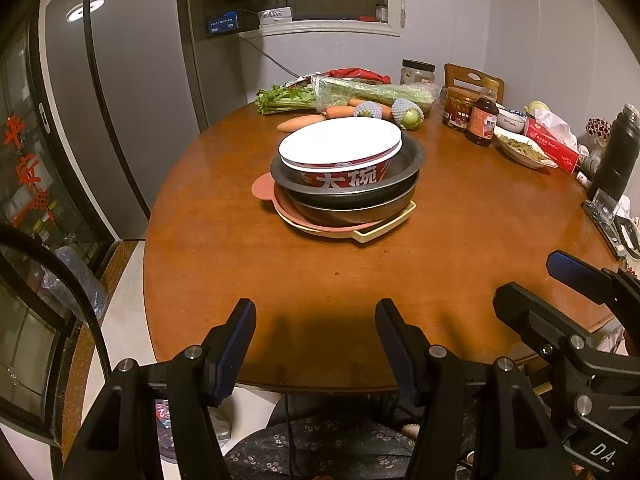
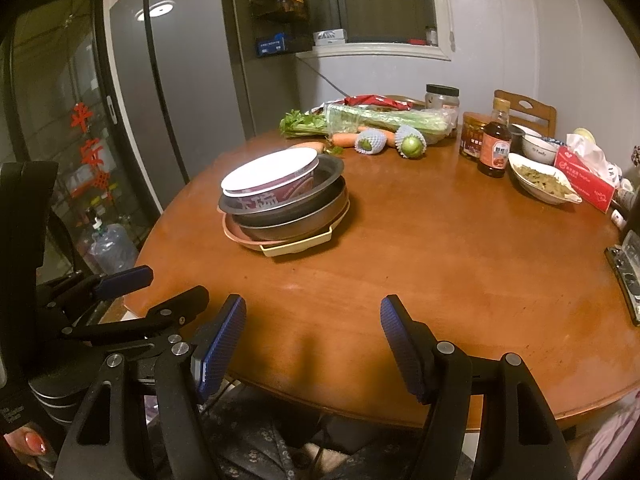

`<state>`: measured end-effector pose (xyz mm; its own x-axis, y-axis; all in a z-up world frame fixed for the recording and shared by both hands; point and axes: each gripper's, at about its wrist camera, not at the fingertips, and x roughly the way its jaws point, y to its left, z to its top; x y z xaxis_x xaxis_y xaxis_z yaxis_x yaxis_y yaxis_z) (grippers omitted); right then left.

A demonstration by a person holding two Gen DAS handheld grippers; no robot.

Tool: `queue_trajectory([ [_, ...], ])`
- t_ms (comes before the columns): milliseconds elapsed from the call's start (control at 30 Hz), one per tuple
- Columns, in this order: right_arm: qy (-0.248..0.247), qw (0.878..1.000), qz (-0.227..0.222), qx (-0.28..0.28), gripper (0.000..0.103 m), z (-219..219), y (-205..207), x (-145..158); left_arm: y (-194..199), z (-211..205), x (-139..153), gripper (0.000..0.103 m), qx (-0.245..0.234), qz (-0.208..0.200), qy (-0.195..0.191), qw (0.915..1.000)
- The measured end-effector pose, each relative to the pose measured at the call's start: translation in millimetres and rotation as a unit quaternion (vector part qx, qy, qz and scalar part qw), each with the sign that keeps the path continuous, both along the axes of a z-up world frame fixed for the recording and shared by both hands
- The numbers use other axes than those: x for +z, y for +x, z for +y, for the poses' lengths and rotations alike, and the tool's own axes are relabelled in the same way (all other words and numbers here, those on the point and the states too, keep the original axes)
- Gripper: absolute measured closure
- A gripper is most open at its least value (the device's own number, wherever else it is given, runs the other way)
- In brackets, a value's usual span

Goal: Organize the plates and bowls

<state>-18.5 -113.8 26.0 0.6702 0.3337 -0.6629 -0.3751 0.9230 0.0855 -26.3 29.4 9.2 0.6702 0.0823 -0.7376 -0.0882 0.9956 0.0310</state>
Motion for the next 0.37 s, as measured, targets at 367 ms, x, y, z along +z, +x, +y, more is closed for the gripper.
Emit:
queue_trajectory([
  [367,0.004,1.000,0.015,-0.001,0.031,-6.8,11.0,-11.4,11.3,7.1,1.7,0.040,-0.034,-0.015,-0.006,0.9993],
])
